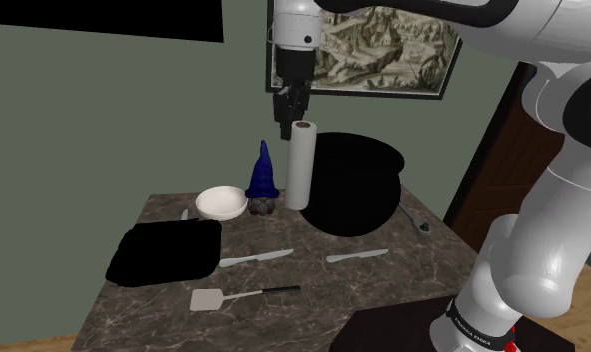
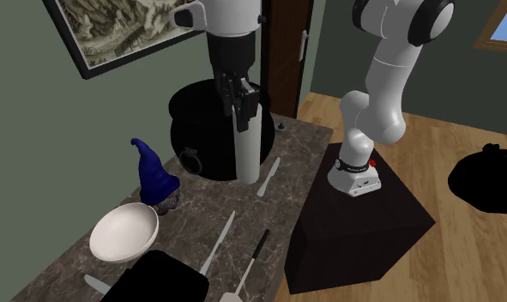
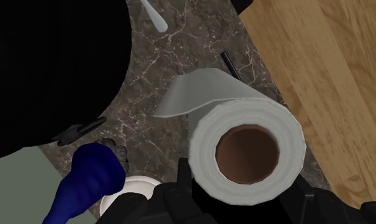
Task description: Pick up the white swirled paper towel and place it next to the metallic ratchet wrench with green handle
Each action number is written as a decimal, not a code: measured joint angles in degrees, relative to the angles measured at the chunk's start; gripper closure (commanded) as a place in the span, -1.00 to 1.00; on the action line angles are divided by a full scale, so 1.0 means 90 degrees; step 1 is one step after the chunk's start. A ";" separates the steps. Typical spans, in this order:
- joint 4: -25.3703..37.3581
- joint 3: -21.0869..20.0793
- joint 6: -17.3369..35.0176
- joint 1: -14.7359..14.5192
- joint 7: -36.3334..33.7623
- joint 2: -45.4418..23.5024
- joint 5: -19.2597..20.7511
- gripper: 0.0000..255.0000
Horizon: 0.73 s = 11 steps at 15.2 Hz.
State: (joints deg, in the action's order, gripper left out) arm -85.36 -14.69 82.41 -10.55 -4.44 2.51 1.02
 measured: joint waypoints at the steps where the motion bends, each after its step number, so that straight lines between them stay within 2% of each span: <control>1: 0.0156 -0.0005 -0.0111 -0.0003 -0.0005 -0.0046 0.0011 1.00; 5: 0.0502 0.0013 -0.0429 0.0016 0.0038 -0.0079 0.0022 1.00; 11: -0.0822 0.0457 -0.0305 0.0307 0.0760 0.1161 -0.0184 1.00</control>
State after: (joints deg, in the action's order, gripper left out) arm -92.76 -10.59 79.66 -7.79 2.39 12.96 -0.64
